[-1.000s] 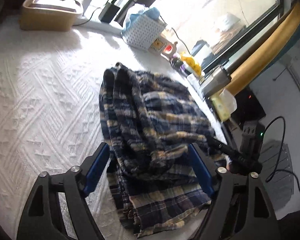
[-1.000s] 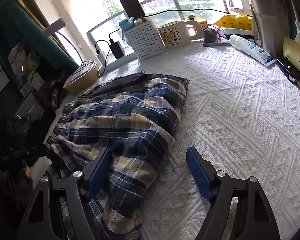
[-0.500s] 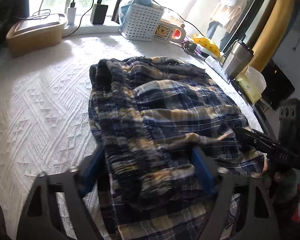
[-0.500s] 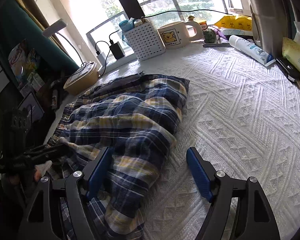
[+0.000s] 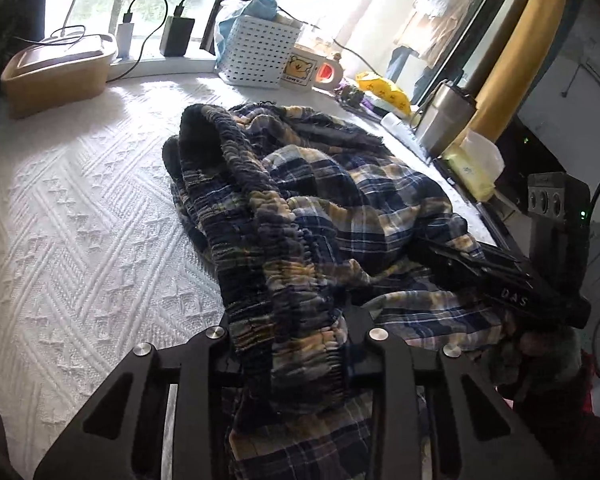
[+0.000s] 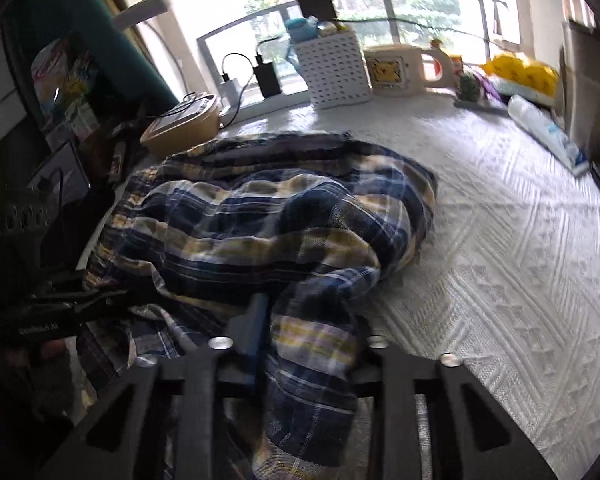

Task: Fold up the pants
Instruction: 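Lift the folded pants with both grippers and carry them toward the tablet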

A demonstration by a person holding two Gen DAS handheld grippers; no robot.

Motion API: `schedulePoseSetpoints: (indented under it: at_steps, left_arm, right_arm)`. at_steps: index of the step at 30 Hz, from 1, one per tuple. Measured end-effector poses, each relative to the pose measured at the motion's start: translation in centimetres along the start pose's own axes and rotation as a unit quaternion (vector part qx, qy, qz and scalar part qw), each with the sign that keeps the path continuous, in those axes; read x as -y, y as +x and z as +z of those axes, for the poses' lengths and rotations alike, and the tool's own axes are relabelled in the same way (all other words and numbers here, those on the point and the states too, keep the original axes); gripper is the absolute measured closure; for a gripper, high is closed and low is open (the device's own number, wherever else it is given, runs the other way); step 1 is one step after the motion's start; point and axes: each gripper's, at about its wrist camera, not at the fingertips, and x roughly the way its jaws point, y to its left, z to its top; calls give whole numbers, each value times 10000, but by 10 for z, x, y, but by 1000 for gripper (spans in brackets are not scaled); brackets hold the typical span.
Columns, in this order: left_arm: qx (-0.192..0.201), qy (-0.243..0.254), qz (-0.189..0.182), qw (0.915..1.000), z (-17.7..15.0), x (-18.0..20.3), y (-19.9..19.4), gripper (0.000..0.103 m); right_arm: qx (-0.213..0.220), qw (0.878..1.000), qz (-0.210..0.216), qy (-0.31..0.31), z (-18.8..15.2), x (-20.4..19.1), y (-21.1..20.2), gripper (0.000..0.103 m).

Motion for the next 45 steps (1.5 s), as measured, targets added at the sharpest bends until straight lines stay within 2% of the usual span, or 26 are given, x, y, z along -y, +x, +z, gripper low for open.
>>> schedulePoseSetpoints:
  at_steps: [1,4,10,18,24,31,35,39,42,45]
  left_arm:
    - [25,20,-14,10000,0,1,-3,73]
    - [157,99,67,9998,-3,3,-14,73]
    - [581,87,174,9981,-5,-4,-50,74]
    - [1142,-149,437,9924,-2,-34,-103,74]
    - [1605,-258,894,9826,-5,-65,-155,74]
    - [2033,-409,1654,9642,-13,-105,-213,74]
    - [2075,-555,2036,9552,-24,-137,-231,74]
    - [1983,-1017,2284,9477,-35,-180,-234,73]
    - [1677,-1206,2511,9457,-45,-206,-222,73]
    - [1384,-1390,2584,9459,-59,-229,-210,68]
  right_arm:
    - [25,10000,24,7,0,0,-2,87]
    - [150,9997,135,113,2,-3,-10,92]
    - [368,9989,68,-286,16,-41,-24,94]
    - [551,9948,333,-795,51,-99,-26,94]
    - [664,9883,712,-1177,77,-154,-15,94]
    - [719,9764,1315,-1557,104,-225,12,94]
    - [585,9697,1683,-1672,116,-265,40,94]
    - [332,9648,1948,-1733,115,-300,76,94]
    - [-6,9630,2093,-1698,109,-316,110,94]
    - [-397,9615,2268,-1499,102,-318,140,94]
